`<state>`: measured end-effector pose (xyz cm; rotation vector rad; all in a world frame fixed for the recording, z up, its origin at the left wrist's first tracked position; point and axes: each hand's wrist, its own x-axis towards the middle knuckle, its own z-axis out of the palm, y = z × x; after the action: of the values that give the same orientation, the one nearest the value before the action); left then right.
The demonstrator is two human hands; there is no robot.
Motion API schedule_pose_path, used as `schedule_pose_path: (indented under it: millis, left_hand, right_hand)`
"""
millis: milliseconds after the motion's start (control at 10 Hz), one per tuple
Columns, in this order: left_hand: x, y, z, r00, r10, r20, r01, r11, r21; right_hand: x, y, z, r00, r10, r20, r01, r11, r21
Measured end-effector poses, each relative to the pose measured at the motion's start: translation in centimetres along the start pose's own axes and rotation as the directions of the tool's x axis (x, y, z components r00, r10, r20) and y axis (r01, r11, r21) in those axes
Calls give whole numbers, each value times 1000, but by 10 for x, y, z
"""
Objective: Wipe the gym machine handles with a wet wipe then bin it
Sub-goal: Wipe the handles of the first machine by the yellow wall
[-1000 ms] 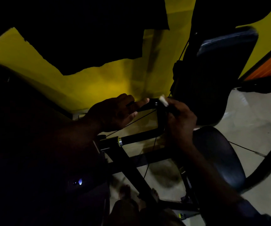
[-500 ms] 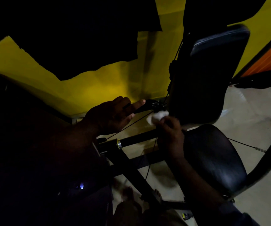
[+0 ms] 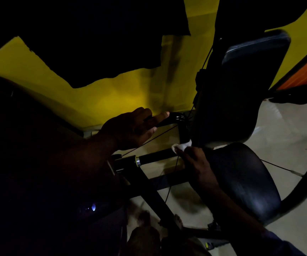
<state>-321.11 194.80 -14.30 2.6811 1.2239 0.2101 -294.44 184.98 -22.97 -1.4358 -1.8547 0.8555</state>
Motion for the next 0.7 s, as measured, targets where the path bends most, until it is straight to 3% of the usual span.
schedule_pose_path:
  millis: [100, 200, 300, 400, 500, 600, 700]
  left_hand:
    - [-1, 2, -4, 997, 36, -63, -23, 982, 185]
    - [-4, 3, -4, 996, 64, -57, -53, 983, 178]
    - [-3, 6, -7, 999, 37, -33, -31, 985, 171]
    - [-2, 5, -6, 1000, 17, -17, -14, 986, 167]
    - [-2, 6, -6, 999, 28, -30, -23, 985, 170]
    - [-3, 6, -7, 999, 34, -40, -26, 982, 185]
    - [-3, 5, -6, 997, 57, -49, -47, 981, 186]
  right_hand:
    - [13, -16, -4, 1000, 0, -12, -2, 976, -219]
    - [19, -39, 1, 981, 177, -82, -183, 980, -75]
    - [0, -27, 28, 992, 12, -124, -42, 968, -246]
    - [-5, -27, 46, 972, 153, -178, -171, 981, -89]
    - [12, -52, 83, 932, 349, -94, -353, 936, -20]
    - [12, -81, 117, 947, 318, 56, -318, 948, -10]
    - [2, -92, 127, 957, 249, 153, -267, 957, 111]
